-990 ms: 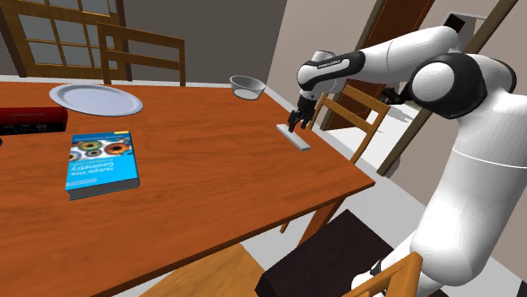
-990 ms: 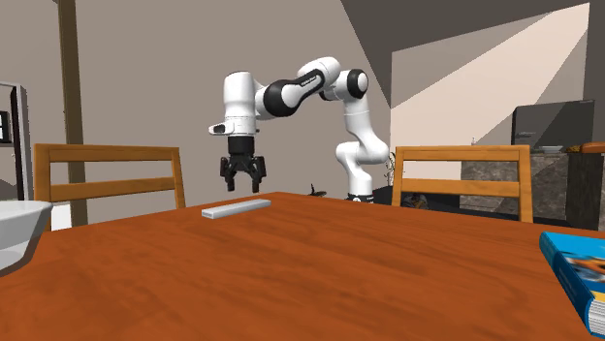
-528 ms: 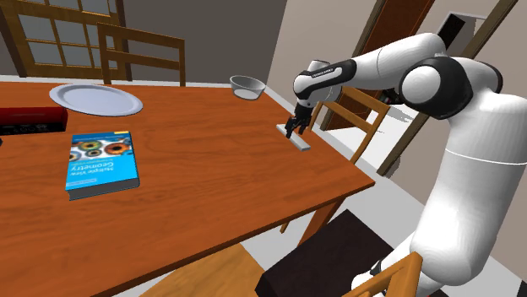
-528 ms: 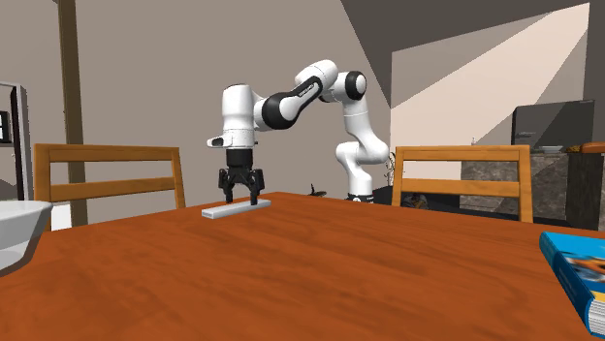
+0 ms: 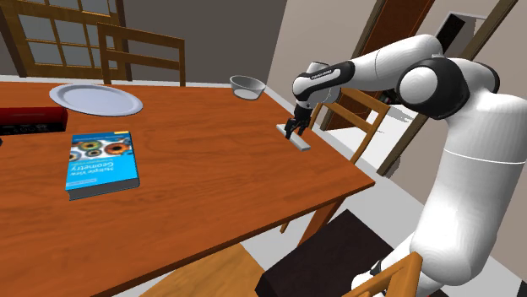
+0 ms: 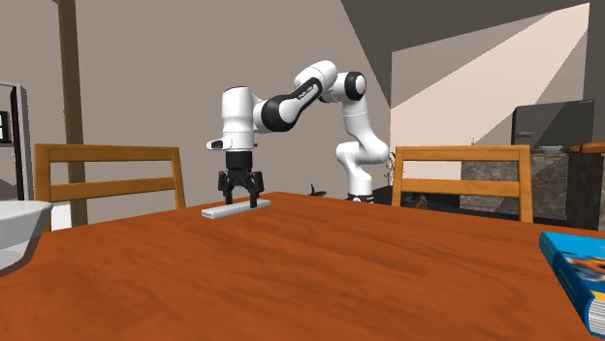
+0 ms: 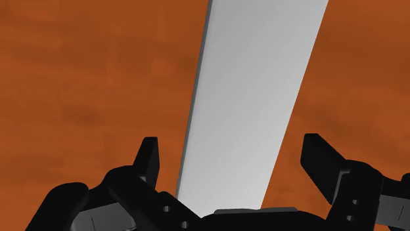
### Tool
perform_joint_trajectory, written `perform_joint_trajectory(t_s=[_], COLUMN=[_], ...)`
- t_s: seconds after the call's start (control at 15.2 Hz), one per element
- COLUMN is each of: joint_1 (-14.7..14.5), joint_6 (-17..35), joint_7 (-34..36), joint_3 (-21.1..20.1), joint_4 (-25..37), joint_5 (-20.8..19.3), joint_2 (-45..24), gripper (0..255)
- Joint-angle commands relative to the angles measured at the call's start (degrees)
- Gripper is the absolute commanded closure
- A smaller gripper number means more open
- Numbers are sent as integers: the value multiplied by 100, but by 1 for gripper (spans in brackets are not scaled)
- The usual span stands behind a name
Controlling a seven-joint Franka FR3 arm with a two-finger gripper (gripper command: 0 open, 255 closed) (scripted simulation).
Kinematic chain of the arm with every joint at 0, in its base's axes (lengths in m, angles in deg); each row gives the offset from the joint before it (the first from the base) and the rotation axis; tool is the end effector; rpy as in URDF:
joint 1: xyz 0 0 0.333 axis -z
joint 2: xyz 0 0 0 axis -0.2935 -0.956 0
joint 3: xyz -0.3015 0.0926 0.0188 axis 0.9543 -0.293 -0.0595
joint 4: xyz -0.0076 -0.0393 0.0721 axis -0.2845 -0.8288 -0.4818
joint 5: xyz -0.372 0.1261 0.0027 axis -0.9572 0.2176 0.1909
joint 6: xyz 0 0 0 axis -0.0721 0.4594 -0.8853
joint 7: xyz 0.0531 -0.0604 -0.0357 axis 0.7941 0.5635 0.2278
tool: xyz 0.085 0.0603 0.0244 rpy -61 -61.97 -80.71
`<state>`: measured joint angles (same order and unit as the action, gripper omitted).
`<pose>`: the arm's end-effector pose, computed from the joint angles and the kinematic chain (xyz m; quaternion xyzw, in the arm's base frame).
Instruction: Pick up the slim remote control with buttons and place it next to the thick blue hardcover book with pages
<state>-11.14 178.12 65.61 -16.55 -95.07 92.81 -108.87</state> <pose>0.6127 -0.1869 0.3307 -0.9996 -0.0249 0.0046 0.0090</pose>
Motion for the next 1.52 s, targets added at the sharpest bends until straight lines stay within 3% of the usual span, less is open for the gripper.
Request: perform_joint_trajectory(t_s=[0.0,0.59,1.45], joint_1=[0,0,-30], joint_6=[0,1,-848], joint_7=[0,0,93], joint_3=[0,0,53], joint_4=[0,0,444], joint_5=[0,0,-131], joint_2=[0,-1,416], gripper=[255,255,255])
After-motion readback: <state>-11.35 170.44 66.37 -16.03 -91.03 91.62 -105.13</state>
